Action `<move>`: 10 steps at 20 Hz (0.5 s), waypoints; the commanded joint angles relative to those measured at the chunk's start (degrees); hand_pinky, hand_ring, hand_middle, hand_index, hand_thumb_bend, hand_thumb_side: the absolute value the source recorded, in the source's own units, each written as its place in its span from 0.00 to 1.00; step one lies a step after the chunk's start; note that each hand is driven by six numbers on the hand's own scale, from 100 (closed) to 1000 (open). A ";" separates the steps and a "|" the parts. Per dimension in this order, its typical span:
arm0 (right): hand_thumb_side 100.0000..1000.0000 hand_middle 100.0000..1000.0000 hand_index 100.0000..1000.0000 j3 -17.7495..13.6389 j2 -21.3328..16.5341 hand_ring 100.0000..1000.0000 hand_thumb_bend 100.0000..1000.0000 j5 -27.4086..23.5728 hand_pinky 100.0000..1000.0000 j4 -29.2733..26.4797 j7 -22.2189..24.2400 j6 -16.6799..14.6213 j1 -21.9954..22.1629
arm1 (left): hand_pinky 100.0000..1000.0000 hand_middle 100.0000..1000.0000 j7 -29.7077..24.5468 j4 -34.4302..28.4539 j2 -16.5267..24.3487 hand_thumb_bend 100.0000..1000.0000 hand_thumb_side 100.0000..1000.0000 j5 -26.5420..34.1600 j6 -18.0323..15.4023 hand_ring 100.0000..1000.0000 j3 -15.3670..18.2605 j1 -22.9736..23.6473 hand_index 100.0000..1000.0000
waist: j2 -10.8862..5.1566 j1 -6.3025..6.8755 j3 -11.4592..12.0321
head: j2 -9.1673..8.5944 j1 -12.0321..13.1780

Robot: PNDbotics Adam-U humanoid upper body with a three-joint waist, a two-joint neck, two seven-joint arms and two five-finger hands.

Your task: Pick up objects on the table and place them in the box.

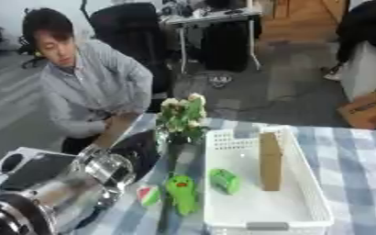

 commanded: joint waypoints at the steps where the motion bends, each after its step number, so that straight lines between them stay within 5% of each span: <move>1: 0.18 0.62 0.64 -0.53 -0.55 0.73 0.00 0.57 0.76 -0.86 0.30 -0.29 -1.09 | 1.00 1.00 -0.60 -0.54 1.79 0.58 1.00 -0.17 1.07 1.00 0.15 -1.01 1.00 | 0.77 0.62 -0.13 | -0.68 0.46; 10: 0.18 0.62 0.64 -0.45 -0.28 0.73 0.00 0.54 0.76 -0.86 0.77 -0.43 -1.86 | 1.00 1.00 -1.33 -0.77 1.60 0.60 1.00 -1.83 3.62 1.00 0.11 -0.22 1.00 | 1.85 0.89 -0.82 | -1.37 1.16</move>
